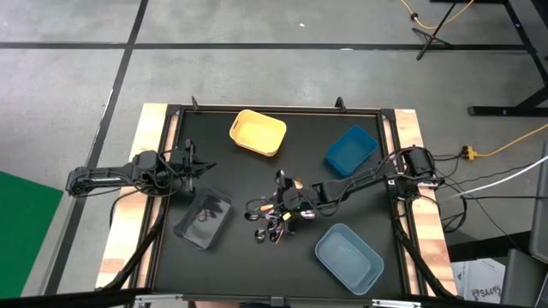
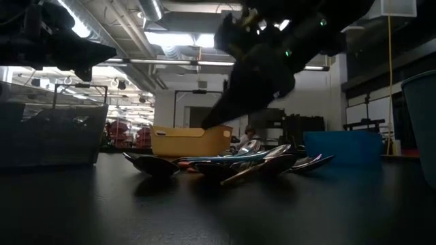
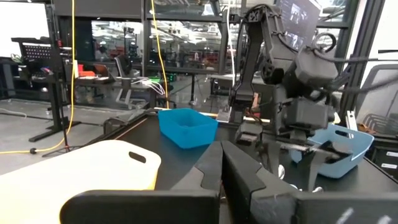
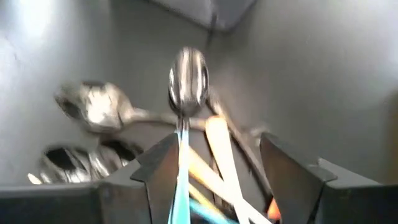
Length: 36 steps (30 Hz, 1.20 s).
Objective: Sort silverware by color (type)
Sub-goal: Put the light blue spoon into the blue bin
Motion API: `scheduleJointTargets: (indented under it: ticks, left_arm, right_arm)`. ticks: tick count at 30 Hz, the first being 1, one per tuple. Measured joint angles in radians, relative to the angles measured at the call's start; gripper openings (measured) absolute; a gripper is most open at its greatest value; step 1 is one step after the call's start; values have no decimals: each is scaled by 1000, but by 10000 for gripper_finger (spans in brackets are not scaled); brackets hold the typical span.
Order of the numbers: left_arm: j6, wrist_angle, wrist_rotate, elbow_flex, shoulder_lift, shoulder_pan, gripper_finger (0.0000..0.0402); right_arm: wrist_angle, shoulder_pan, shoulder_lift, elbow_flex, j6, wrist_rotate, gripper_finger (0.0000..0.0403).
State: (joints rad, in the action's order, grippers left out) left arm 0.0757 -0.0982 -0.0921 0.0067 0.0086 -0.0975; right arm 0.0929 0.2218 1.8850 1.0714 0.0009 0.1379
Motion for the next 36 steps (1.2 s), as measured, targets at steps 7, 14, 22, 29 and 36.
scheduleJointTargets:
  ticks: [7, 14, 22, 29, 36]
  left_arm:
    - [0, 4, 0, 0, 0, 0, 0]
    - [0, 9, 0, 0, 0, 0, 0]
    - [0, 9, 0, 0, 0, 0, 0]
    - [0, 12, -3, 0, 0, 0, 0]
    - [0, 12, -3, 0, 0, 0, 0]
  right_arm:
    - [7, 0, 14, 0, 2, -7, 215]
    - [9, 0, 20, -1, 1, 1, 215]
    - [17, 0, 43, -1, -5, 1, 215]
    - [13, -7, 61, -1, 1, -12, 215]
    - [27, -29, 82, 0, 48, -60, 215]
